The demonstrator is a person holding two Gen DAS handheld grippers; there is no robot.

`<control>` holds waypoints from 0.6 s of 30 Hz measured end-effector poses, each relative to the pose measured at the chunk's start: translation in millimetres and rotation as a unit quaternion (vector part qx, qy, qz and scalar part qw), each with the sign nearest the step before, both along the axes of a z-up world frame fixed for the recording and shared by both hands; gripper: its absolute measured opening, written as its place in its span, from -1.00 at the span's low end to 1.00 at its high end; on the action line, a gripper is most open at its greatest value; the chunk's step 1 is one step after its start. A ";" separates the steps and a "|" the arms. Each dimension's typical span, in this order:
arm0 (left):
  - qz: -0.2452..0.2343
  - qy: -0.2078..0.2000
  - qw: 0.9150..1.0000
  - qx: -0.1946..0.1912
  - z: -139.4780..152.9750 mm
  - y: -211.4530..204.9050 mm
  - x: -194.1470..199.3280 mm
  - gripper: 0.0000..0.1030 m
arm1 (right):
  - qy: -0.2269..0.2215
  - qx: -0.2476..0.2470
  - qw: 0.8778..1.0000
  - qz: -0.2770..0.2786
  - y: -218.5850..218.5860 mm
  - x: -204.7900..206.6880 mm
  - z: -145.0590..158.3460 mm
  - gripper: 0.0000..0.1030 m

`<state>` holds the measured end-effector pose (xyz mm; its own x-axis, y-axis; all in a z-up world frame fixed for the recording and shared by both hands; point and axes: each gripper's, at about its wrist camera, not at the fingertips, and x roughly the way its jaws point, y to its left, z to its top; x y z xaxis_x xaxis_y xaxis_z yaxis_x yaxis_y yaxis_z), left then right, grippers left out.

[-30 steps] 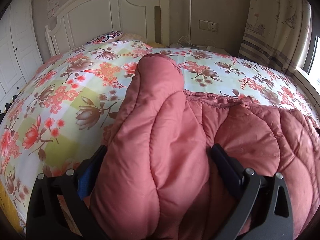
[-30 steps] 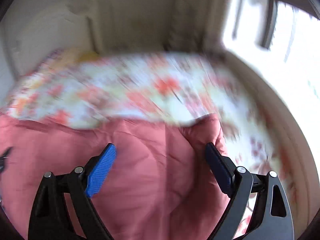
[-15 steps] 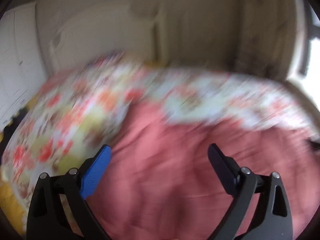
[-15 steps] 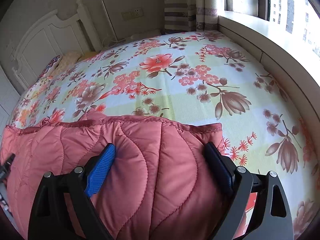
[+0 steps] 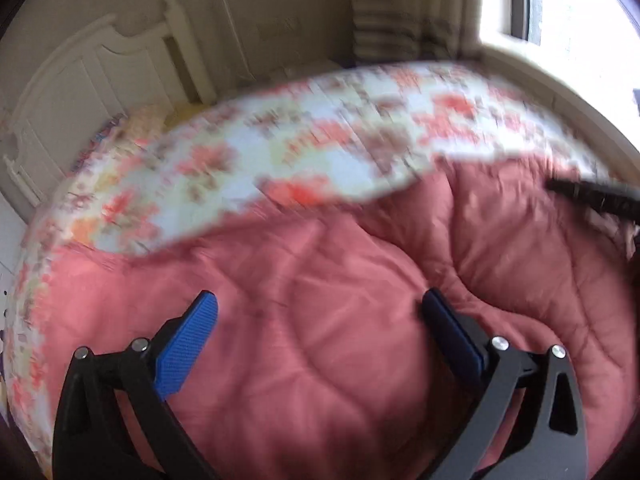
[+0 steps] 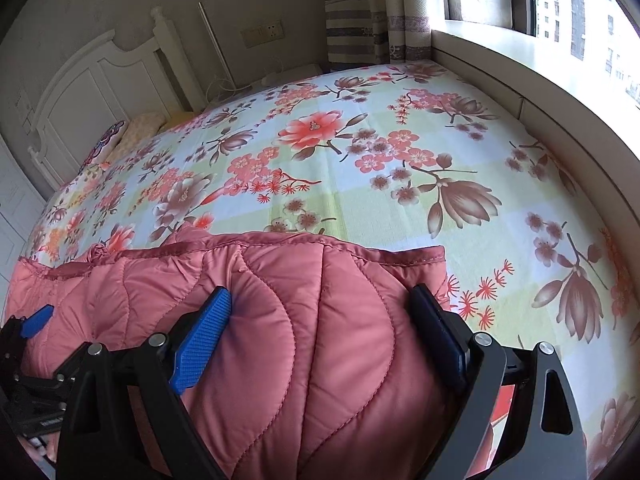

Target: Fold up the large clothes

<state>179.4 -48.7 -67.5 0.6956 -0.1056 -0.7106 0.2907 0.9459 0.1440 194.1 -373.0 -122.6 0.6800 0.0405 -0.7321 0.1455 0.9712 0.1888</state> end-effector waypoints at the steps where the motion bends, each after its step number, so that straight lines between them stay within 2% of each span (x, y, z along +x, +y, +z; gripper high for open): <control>1: 0.007 -0.016 1.000 -0.013 9.8 10.0 0.3 0.96 | -0.001 0.000 1.000 0.000 -0.3 -0.8 -0.2 0.68; 2: 0.021 -0.036 0.999 -0.031 22.6 27.7 1.4 0.96 | -0.002 0.003 1.000 0.000 -1.1 -1.5 -0.3 0.68; 4: 0.051 -0.033 0.997 -0.044 28.5 55.2 17.0 0.96 | -0.004 0.009 1.000 0.000 -2.6 -2.0 -0.4 0.68; 5: 0.071 -0.012 0.997 -0.037 19.1 73.1 30.7 0.96 | -0.004 0.008 1.000 0.000 -2.9 -2.0 -0.8 0.69; 7: 0.105 0.048 0.993 -0.026 -18.8 104.7 55.4 0.96 | -0.003 0.006 1.000 0.000 -3.9 -2.2 -1.0 0.69; 8: 0.105 0.067 0.991 -0.044 -30.7 115.7 61.5 0.96 | -0.004 0.006 1.000 0.000 -4.7 -2.4 -1.1 0.69; 9: 0.101 0.073 0.988 -0.094 -35.8 129.5 61.3 0.96 | -0.005 0.009 1.000 0.002 -4.2 -2.3 -1.3 0.69; 10: 0.102 0.070 0.986 -0.110 -33.9 135.6 59.7 0.96 | -0.005 0.010 1.000 0.003 -3.8 -2.6 -1.4 0.69; 14: 0.113 0.039 0.989 -0.086 -24.7 135.7 52.7 0.96 | -0.004 0.005 1.000 0.003 -1.6 -1.8 -1.0 0.68; 18: 0.125 0.046 0.983 -0.126 -25.8 151.7 52.5 0.96 | 0.000 0.010 1.000 0.004 -2.1 -0.4 0.0 0.68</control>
<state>231.9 103.0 -93.3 0.6566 -0.1193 -0.7448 0.0445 0.9918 -0.1197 193.7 -375.1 -122.5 0.6801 0.0594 -0.7307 0.1383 0.9684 0.2075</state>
